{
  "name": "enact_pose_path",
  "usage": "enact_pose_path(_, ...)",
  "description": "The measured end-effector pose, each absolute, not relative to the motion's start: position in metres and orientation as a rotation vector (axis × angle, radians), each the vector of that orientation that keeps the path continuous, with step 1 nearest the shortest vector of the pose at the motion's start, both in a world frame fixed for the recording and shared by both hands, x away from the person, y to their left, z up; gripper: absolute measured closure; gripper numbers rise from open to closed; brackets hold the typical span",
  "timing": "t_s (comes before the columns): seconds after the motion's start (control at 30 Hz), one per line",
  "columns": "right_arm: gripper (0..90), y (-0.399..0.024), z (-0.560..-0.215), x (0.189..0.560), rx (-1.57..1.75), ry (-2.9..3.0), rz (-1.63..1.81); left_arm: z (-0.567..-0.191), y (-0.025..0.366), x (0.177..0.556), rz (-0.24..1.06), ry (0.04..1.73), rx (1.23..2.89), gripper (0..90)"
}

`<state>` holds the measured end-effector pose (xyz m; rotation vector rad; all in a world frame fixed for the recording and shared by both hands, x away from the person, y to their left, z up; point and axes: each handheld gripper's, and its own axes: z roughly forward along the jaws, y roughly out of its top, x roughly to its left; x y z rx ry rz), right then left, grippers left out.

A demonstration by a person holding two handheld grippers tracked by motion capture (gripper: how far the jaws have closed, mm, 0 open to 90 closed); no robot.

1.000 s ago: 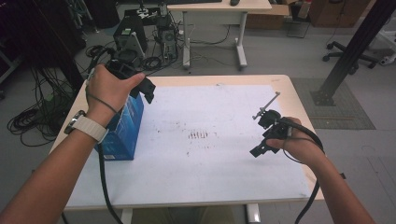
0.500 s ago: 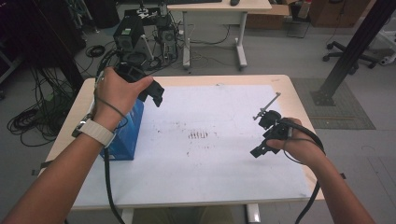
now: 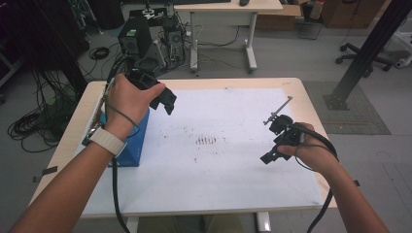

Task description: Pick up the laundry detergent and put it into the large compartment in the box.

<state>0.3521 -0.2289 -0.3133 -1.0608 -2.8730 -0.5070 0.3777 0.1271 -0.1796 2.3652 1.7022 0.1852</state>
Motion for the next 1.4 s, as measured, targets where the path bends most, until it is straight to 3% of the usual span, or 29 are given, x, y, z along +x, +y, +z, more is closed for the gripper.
enact_pose_path(1.4, 9.2, -0.222, -0.318, 0.355, -1.044, -2.871, -0.497, -0.201, 0.122, 0.371, 0.176, 1.690, 2.363, 9.2)
